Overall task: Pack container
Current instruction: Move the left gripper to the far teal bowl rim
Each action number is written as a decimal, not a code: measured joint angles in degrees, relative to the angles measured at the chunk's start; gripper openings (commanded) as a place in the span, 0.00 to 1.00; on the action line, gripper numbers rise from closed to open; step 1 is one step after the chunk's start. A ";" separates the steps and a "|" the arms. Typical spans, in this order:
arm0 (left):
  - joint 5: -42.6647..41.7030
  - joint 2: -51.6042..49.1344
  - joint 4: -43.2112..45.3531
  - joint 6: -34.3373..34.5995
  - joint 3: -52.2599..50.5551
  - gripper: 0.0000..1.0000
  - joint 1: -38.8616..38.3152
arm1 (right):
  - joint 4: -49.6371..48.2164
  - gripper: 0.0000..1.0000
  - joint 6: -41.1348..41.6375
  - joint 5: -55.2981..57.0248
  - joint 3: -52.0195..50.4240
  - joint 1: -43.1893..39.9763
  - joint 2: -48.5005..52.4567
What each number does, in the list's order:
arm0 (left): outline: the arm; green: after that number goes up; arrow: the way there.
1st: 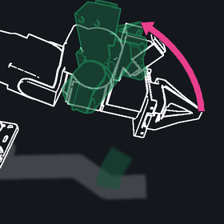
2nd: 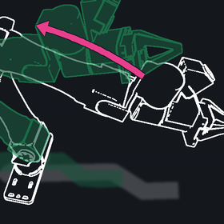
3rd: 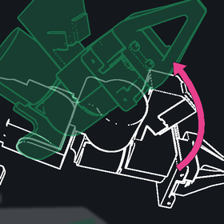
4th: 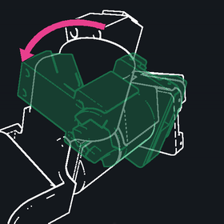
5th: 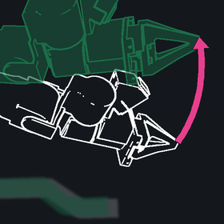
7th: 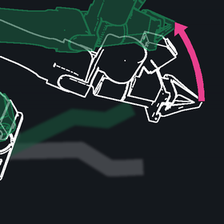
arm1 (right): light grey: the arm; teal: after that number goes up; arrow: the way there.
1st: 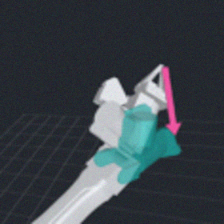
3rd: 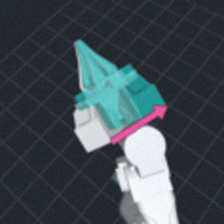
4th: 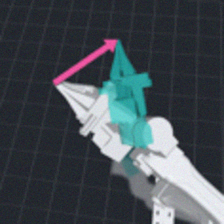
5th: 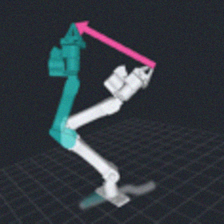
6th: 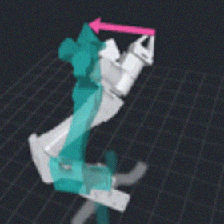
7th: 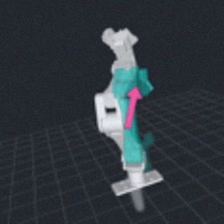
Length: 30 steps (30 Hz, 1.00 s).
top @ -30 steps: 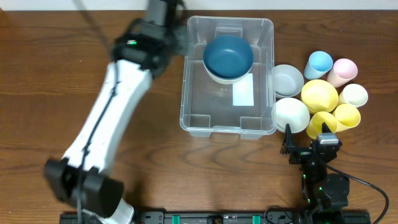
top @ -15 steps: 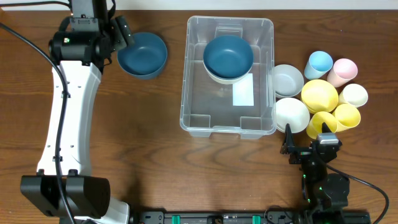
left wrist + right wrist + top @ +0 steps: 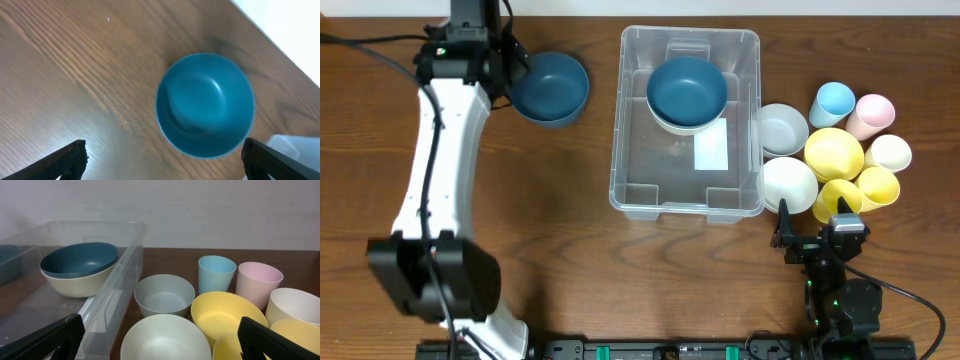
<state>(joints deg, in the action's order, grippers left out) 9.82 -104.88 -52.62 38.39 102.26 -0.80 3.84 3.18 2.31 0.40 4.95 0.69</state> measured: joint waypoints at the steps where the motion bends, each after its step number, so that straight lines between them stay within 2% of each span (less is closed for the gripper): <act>1: -0.35 -1.31 0.44 0.76 0.00 0.98 0.00 | 0.00 0.99 0.00 0.00 0.00 0.00 0.00; 13: -4.50 -15.56 0.72 3.61 -0.31 0.99 0.00 | 0.00 0.99 0.00 0.00 0.00 0.00 0.00; 24: -4.98 -17.40 0.11 3.63 -0.44 0.98 0.00 | 0.00 0.99 0.00 0.00 0.00 0.00 0.00; 30: -5.01 -20.31 0.15 3.74 -0.46 0.92 0.00 | 0.00 0.99 0.00 0.00 0.00 0.00 0.00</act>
<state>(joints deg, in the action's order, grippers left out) 4.82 -125.19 -52.47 42.13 101.80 -0.80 3.84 3.18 2.31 0.40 4.95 0.69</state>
